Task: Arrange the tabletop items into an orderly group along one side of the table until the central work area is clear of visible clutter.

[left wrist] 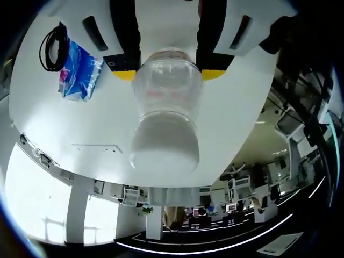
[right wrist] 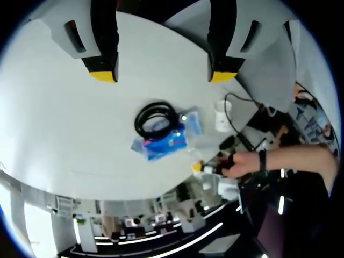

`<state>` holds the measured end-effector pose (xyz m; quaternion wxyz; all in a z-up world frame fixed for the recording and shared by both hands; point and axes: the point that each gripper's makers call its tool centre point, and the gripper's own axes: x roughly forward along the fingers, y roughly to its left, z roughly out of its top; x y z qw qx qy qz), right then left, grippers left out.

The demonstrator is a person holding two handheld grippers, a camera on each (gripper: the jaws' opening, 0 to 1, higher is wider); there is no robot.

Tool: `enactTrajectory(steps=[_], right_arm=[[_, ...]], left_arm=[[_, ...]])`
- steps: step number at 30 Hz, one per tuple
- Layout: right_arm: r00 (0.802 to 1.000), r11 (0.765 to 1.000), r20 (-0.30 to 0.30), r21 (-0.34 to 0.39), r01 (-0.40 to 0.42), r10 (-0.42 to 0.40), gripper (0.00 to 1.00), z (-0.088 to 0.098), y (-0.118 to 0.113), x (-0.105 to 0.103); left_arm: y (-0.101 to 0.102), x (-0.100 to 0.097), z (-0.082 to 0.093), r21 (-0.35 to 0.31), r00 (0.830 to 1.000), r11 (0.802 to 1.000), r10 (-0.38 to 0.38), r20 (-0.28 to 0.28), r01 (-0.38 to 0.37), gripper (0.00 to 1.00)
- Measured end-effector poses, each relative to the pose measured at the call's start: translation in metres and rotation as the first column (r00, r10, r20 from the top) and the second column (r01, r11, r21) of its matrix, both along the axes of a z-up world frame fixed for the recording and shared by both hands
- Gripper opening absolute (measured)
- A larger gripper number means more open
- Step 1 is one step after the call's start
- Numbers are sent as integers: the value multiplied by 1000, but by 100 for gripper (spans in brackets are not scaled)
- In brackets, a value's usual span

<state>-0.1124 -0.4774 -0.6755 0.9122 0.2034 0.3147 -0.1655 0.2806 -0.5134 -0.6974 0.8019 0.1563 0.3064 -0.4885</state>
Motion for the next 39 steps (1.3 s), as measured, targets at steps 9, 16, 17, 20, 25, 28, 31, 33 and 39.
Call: enactTrajectory(steps=[9,16,17,20,25,28,31,33,39], right_arm=[[1000,1000,6,-1,-10,10,66,0,2,5],[1000,1000,12,-3,-27,27,66,1,4,10],[999,1000,12,-2,-30,30,66,1,4,11],[999,999,11,-1,-41,41,66,0,6,13],[998,998,10,2,-57,57,66,-1,9,15],[998,998,10,3,-64,64,66,-1,11,16],[997,997,12,4,-72,72,66,0,12,18],[997,997,11,4,-78,78,66,-1,14,19],[997,997,7,4,-82,82,66,-2,17,17]], left_arm=[[12,-2,13,-56,996,998,14,-91,-19,48],[51,-13,13,-86,982,993,69,-174,-85,49],[61,-16,13,-86,979,992,78,-187,-96,49],[83,-27,10,-86,971,989,97,-217,-118,49],[114,-45,5,-81,960,987,115,-257,-140,47],[127,-58,7,-74,961,989,104,-255,-127,47],[138,-69,10,-84,952,986,115,-283,-144,48],[144,-76,10,-86,950,986,116,-291,-146,48],[158,-101,12,-84,940,985,113,-321,-147,48]])
